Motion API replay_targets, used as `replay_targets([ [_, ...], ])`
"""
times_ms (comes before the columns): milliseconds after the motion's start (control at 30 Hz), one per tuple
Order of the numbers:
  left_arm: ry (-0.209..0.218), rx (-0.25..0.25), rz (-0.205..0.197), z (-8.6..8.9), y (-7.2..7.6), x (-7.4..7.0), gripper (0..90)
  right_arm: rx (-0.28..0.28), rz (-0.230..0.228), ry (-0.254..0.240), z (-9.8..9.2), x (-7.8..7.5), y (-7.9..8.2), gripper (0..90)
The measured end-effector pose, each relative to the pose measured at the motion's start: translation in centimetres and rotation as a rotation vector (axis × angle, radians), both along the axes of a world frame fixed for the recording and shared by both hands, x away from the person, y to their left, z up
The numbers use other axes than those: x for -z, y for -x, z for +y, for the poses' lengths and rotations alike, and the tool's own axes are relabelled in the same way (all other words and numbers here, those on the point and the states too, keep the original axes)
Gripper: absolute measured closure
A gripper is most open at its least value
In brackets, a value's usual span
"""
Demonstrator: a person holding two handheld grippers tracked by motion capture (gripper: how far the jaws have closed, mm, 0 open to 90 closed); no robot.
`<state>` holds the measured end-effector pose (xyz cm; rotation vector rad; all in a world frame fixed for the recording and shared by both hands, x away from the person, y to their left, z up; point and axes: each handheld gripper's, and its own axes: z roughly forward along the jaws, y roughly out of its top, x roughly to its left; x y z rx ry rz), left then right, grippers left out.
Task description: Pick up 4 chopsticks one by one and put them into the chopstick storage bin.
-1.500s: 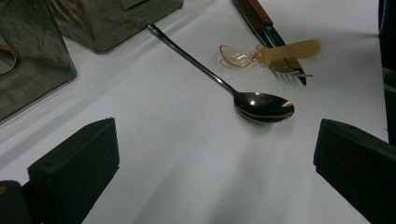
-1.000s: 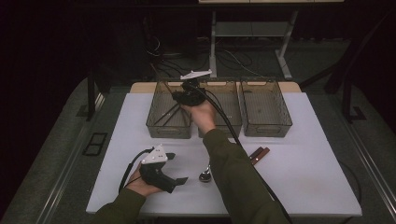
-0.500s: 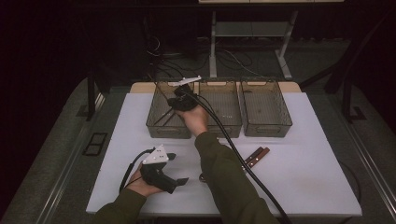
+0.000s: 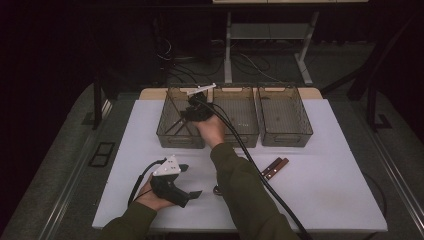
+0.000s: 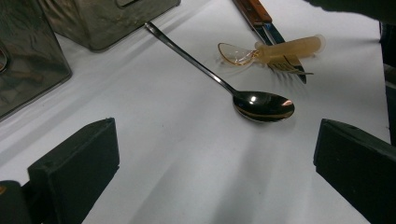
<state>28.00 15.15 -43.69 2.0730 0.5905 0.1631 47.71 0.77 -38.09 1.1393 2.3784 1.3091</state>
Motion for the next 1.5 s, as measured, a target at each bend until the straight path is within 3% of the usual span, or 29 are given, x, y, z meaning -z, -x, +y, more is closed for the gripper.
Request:
replay_targets([
  [200,-0.002,0.001,-0.003,0.0,0.0,0.0,0.0,-0.030,-0.006,0.028,-0.6,-0.7,0.2,58.2],
  [400,-0.003,0.000,-0.002,0.0,0.0,0.0,0.0,-0.060,-0.005,0.016,-1.6,-1.5,1.0,46.1],
  [867,-0.009,-0.006,-0.006,0.0,0.0,0.1,0.0,-0.140,-0.012,0.004,-6.3,-2.2,3.7,32.6],
  [1267,-0.006,-0.027,0.007,0.0,0.1,0.2,0.0,-0.170,-0.044,-0.003,-11.4,-2.1,7.0,30.5],
  [1500,-0.025,-0.025,0.007,0.1,-0.1,0.2,0.0,-0.193,-0.045,-0.003,-13.7,-1.9,8.7,30.6],
])
